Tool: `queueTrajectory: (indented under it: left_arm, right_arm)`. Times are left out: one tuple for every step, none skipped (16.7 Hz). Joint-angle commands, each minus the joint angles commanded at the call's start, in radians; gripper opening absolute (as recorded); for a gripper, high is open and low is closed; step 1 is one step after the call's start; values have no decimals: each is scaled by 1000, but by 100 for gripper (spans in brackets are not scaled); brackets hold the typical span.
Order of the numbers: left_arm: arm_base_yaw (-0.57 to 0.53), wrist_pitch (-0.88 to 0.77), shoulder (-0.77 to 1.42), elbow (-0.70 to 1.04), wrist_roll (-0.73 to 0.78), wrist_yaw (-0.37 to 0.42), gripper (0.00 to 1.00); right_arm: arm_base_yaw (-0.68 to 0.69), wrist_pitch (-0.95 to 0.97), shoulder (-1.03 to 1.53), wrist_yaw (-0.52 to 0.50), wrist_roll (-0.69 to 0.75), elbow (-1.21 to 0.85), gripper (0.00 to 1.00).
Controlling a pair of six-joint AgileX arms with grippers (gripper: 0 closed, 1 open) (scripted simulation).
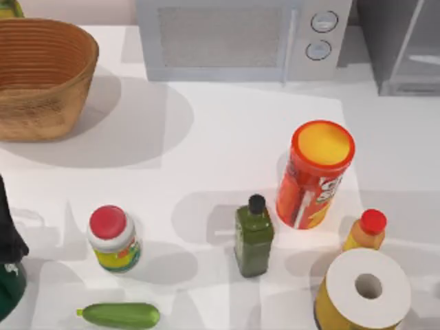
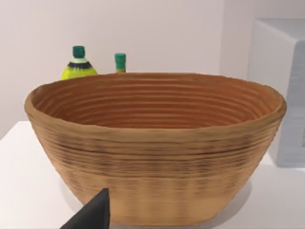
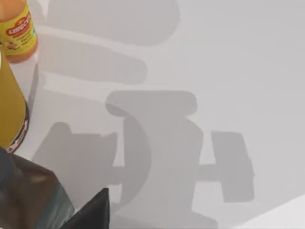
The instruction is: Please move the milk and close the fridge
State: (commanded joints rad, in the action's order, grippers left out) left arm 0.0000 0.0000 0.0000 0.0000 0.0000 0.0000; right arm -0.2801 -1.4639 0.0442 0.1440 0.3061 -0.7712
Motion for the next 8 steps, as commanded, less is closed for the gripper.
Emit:
queueTrajectory:
  left_arm:
    - [0, 0, 0, 0, 0, 0, 100]
    - [0, 0, 0, 0, 0, 0, 100]
    - [0, 0, 0, 0, 0, 0, 100]
    - [0, 0, 0, 0, 0, 0, 100]
    - [0, 0, 0, 0, 0, 0, 100]
    - [0, 0, 0, 0, 0, 0, 100]
    - [0, 0, 0, 0, 0, 0, 100]
    - [0, 0, 0, 0, 0, 0, 100]
  right_arm:
    - [-84, 4, 82, 42, 84, -31, 100]
    - [-175, 9, 174, 87, 179, -65, 100]
    - [-273, 15, 274, 135, 284, -100, 100]
    - [-372, 22, 380, 185, 400, -137, 100]
    - [-473, 28, 491, 236, 525, -174, 100]
    - [-575, 34, 606, 287, 656, -212, 100]
    - [-679, 39, 723, 338, 790, -249, 100]
    - [-784, 43, 842, 388, 920, -285, 100]
